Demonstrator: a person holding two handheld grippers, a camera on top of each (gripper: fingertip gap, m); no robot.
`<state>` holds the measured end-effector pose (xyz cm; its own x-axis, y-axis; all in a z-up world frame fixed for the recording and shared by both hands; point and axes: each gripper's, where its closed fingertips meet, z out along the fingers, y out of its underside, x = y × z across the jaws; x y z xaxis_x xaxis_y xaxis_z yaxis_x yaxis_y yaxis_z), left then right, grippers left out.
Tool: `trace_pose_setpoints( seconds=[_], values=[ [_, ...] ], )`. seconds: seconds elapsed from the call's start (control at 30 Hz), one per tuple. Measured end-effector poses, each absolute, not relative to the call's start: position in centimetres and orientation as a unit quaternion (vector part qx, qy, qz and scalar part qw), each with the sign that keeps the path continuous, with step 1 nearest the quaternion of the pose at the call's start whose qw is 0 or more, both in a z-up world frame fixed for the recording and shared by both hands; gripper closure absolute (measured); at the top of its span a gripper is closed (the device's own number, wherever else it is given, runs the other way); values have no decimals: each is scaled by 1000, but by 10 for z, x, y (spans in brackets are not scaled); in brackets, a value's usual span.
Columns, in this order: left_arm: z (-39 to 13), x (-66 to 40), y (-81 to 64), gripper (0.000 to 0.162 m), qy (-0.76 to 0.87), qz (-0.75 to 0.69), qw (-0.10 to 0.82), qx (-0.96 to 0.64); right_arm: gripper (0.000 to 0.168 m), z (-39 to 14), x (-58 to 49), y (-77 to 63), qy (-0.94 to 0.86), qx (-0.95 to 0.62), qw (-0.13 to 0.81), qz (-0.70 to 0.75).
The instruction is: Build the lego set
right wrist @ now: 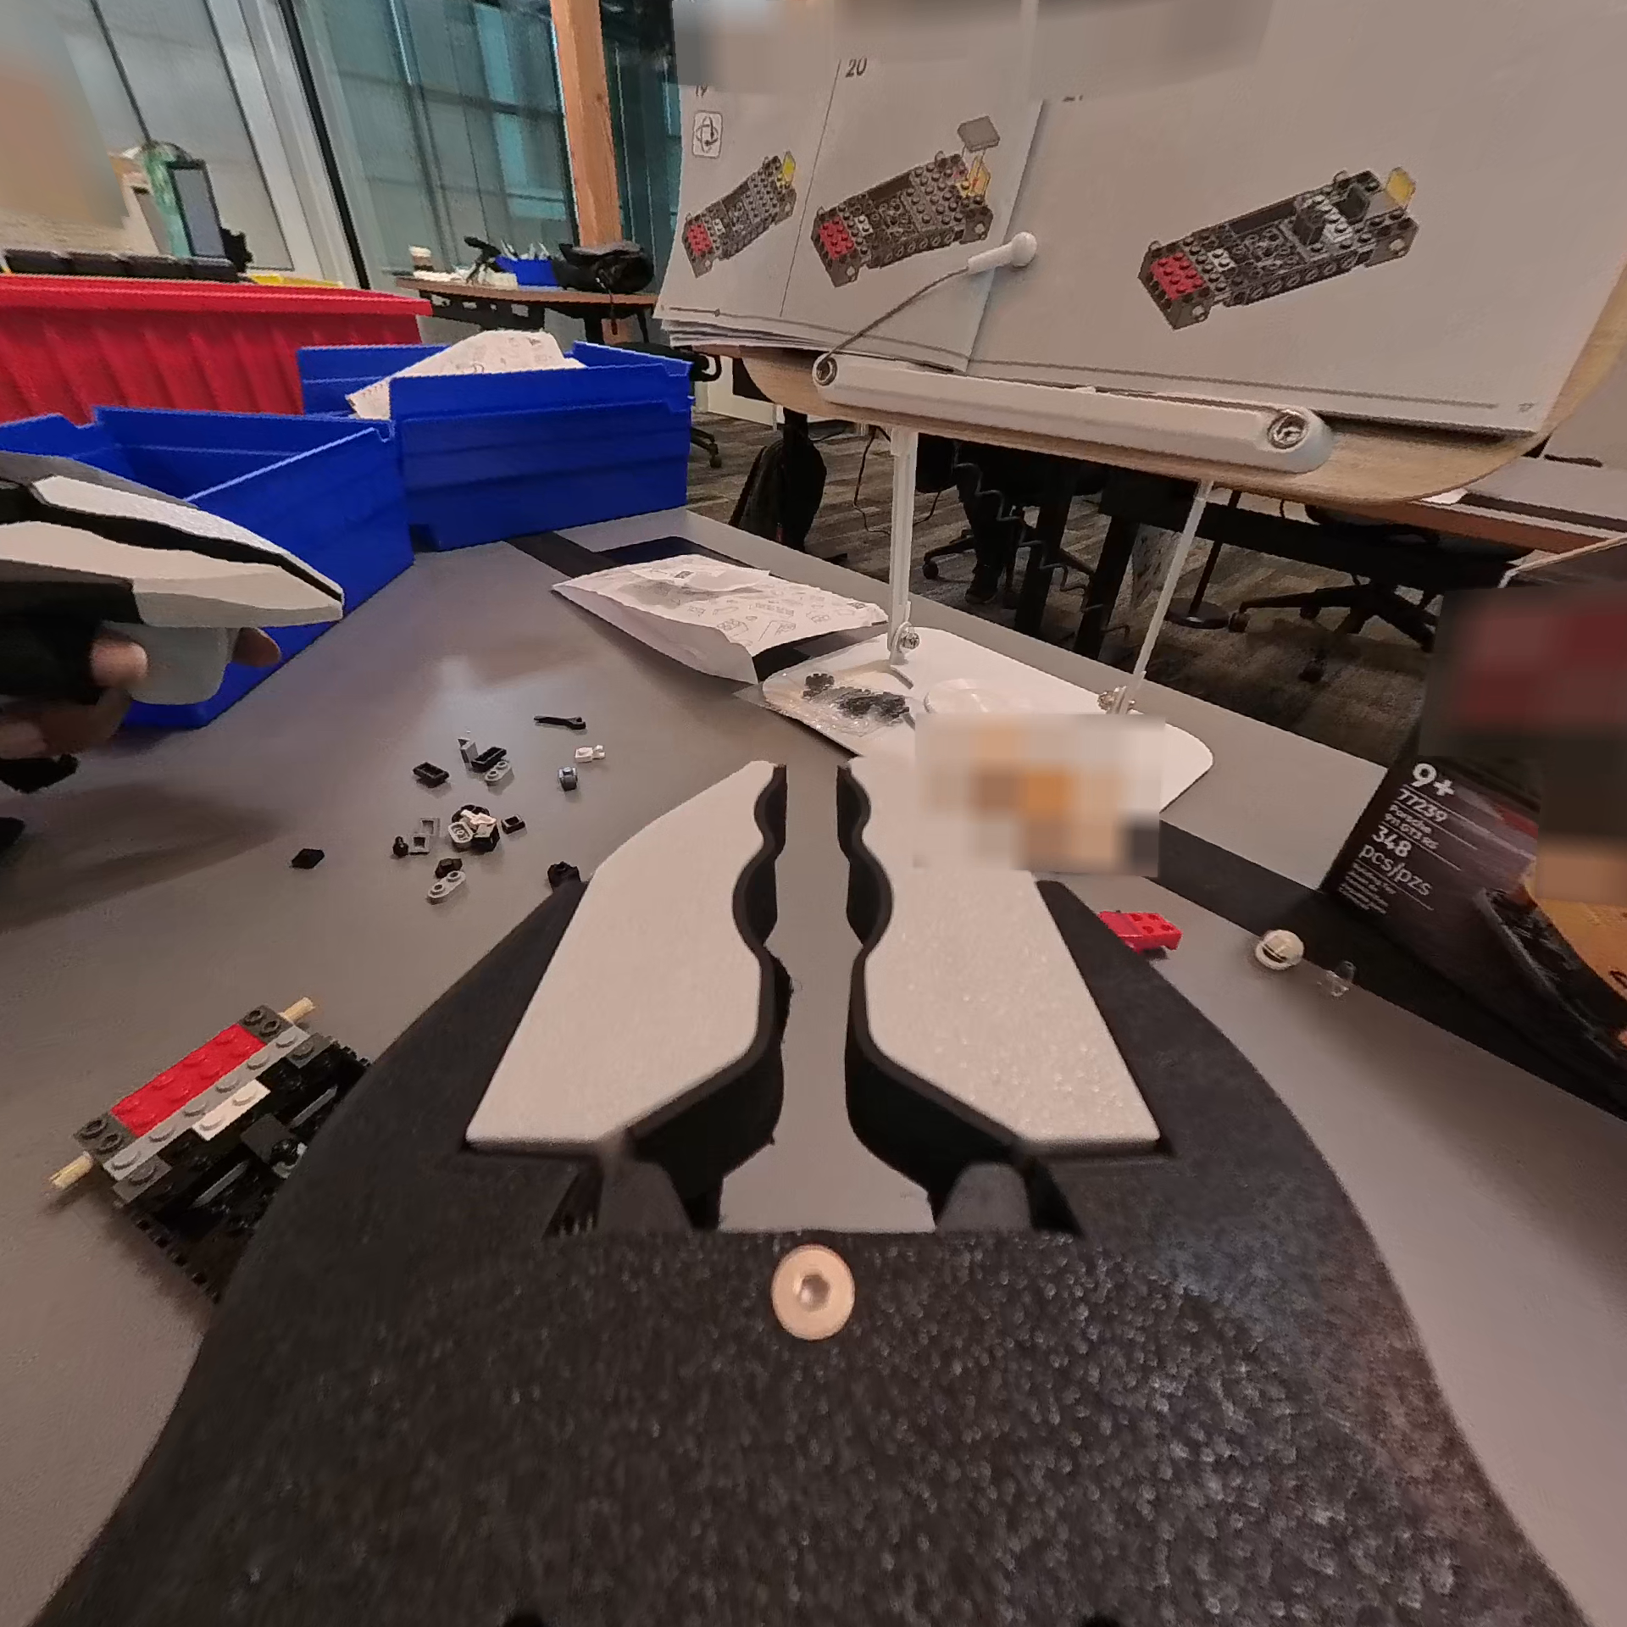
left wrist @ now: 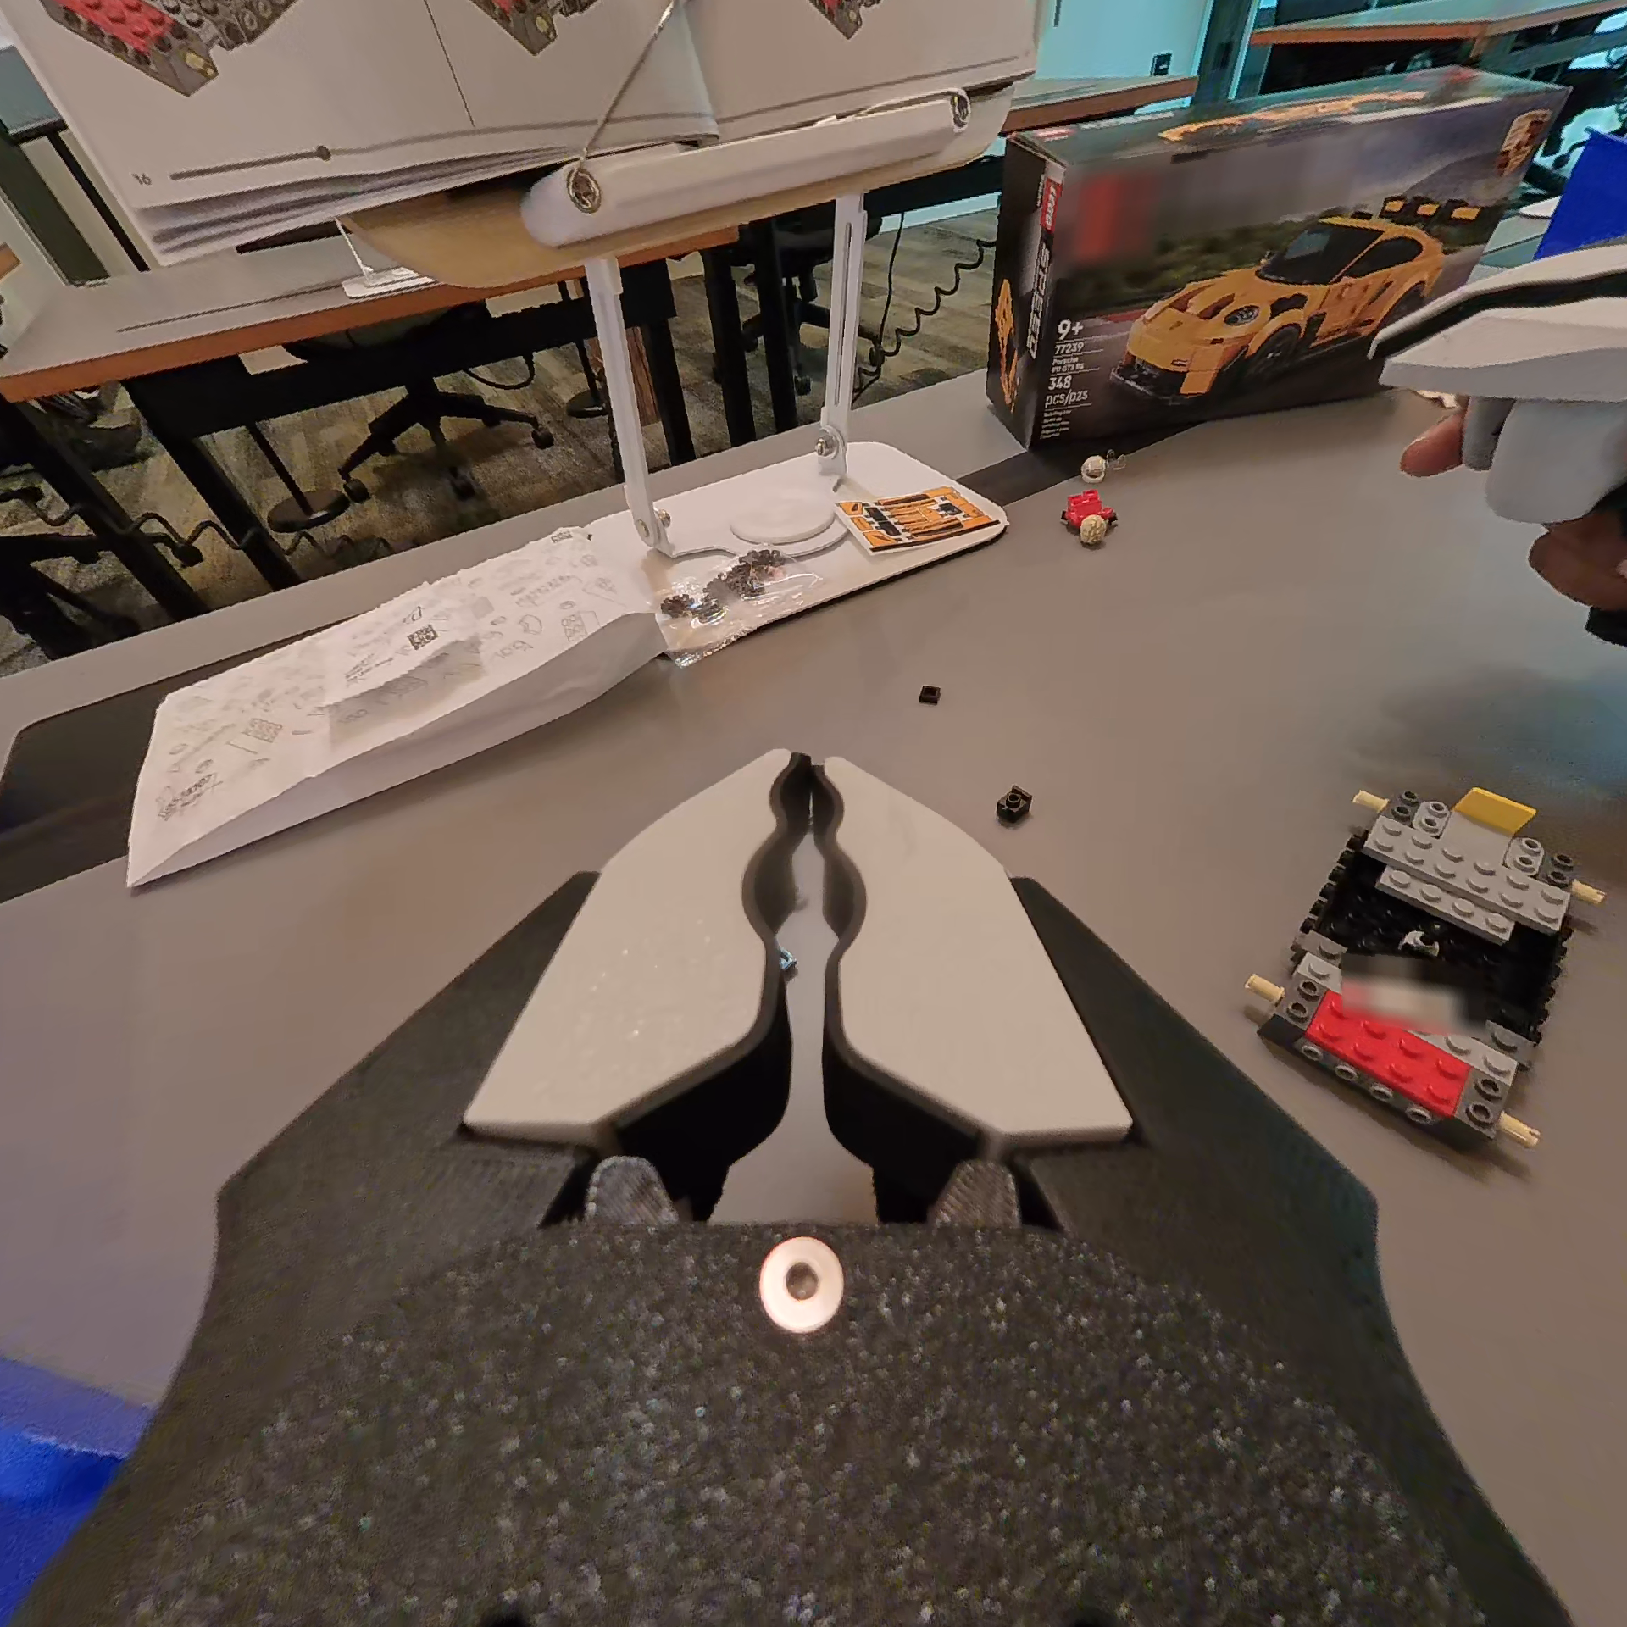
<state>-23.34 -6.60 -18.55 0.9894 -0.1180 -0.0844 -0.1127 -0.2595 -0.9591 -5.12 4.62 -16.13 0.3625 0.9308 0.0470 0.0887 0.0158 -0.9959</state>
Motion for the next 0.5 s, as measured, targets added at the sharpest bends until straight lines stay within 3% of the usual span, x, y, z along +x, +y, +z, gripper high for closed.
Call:
trace_pose_setpoints(
  seconds=[0.5],
  values=[
    [-170, -221, -70, 162, 84, 4, 621, -779, 161, -159, -50, 48, -420, -596, 584, 356]
  ],
)
